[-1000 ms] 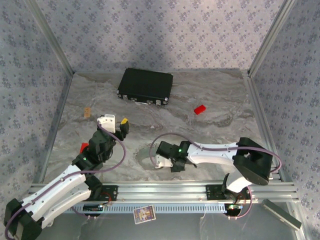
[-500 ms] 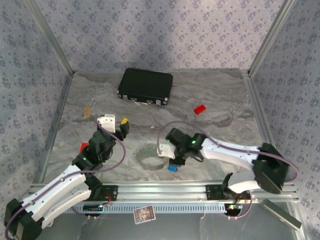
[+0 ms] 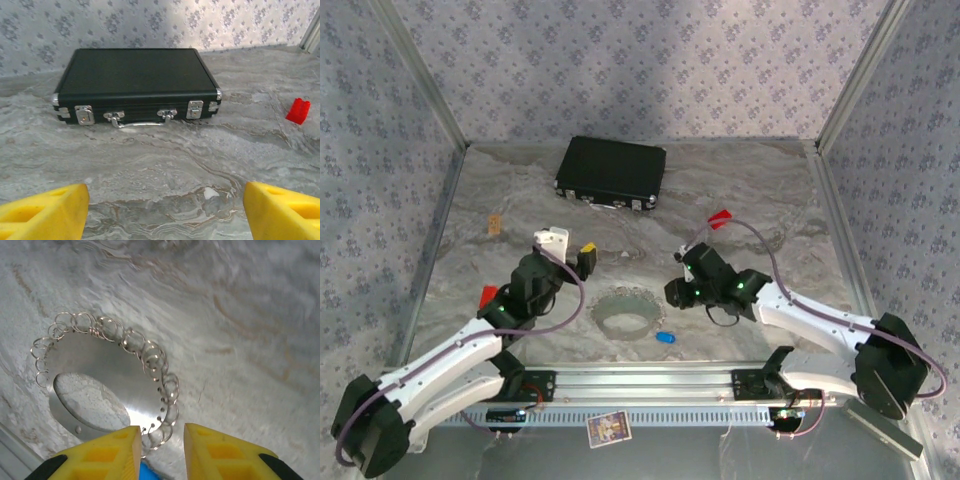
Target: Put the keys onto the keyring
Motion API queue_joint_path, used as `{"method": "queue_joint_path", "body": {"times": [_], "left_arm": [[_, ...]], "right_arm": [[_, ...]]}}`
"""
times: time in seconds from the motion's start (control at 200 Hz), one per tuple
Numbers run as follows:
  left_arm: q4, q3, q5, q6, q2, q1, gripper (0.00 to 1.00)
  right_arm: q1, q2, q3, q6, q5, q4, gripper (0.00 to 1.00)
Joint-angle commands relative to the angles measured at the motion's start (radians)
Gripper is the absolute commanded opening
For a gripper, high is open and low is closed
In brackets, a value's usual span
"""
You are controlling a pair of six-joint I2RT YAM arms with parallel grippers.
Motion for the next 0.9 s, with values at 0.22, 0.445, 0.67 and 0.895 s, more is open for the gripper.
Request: {"method": "queue_joint_path", "body": {"times": [0.22, 0.445, 0.67, 0.895], "left_arm": [[0.089, 0.000, 0.053, -0.041, 0.064, 0.007, 0.81], [0.067, -0.004, 0.046, -0.045, 0.042, 0.017, 0.82], [0.045, -0.025, 0.076, -0.056, -0.026, 0.080, 0.83], [0.080, -0.065, 0.136, -0.053, -0.058, 0.145, 0.84]], "right_arm": [[0.154, 0.038, 0.014, 0.068, 0.069, -0.131, 0.28], [0.271, 0.221, 0.245, -0.339, 0.223, -0.287, 0.28], [0.278, 0.289, 0.291, -0.781, 0.225, -0.222, 0.26], [0.236, 0.104, -0.016, -1.326, 0.078, 0.026, 0.30]]}}
